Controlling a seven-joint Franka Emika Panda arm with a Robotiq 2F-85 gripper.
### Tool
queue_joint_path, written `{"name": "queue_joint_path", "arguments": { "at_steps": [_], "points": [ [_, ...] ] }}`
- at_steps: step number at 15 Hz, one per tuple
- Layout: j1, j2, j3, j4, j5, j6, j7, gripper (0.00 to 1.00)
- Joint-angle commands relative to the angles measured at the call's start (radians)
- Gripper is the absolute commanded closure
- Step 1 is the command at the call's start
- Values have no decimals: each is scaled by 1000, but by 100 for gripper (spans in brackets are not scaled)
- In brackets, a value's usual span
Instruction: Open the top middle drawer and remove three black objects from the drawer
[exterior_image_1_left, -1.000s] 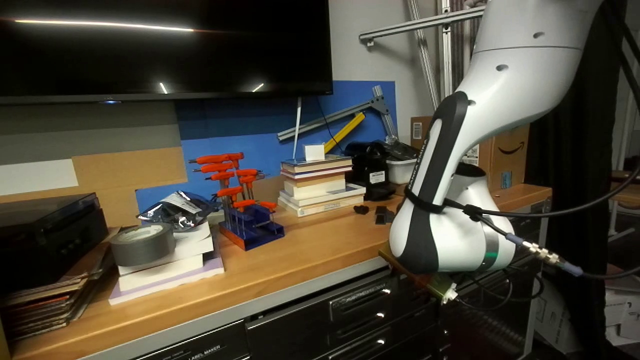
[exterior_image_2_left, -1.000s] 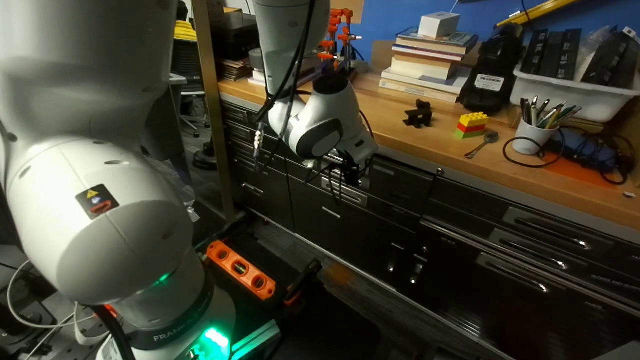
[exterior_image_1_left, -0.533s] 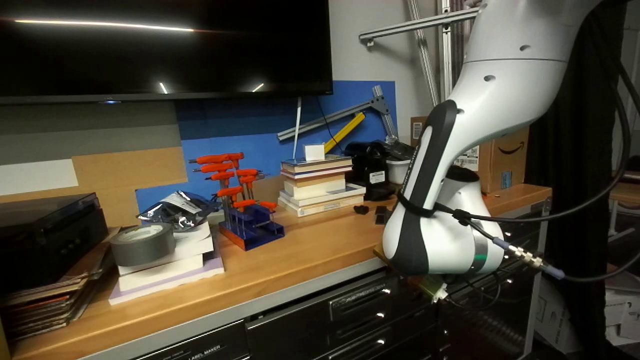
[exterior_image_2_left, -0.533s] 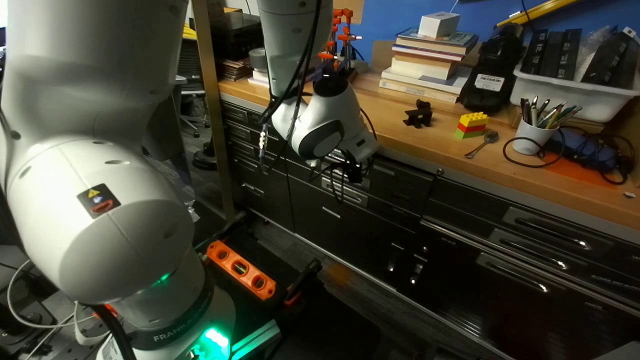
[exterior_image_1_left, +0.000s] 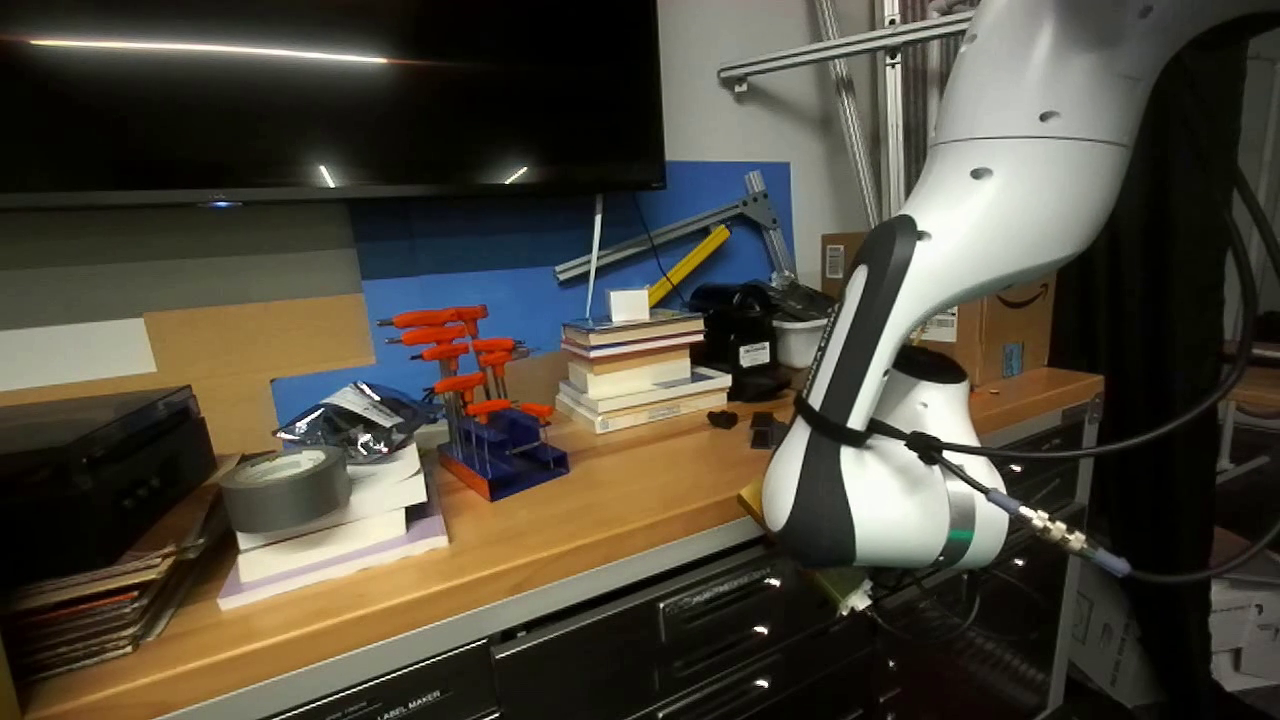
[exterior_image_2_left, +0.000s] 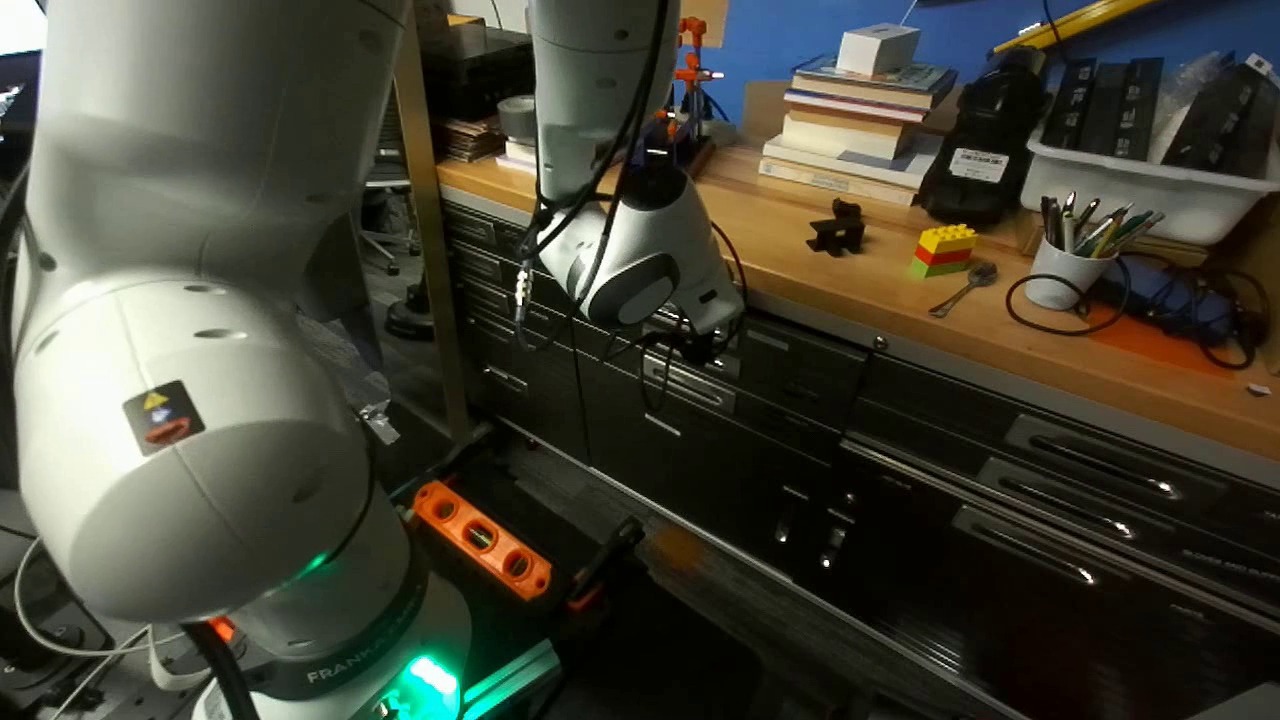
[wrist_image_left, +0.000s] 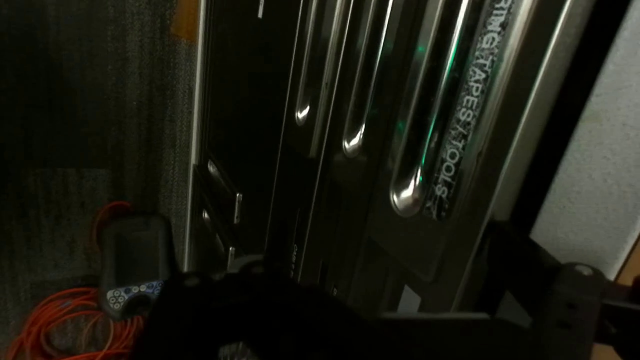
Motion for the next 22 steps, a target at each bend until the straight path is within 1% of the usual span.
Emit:
{"name": "queue_joint_path", "arguments": {
  "at_steps": [1,3,7,15,17,22],
  "points": [
    [-58,61,44,7,-50,105,93,0],
    [-59,85,41,12,-72,150,128,0],
    [-40,125,21,27,-101,211,177,0],
    [-27,180,13,75,-127,251,203,0],
    [-18,179,8,65,-113,278,200,0],
    [-2,175,4,19,-102,389,205,0]
  ]
}}
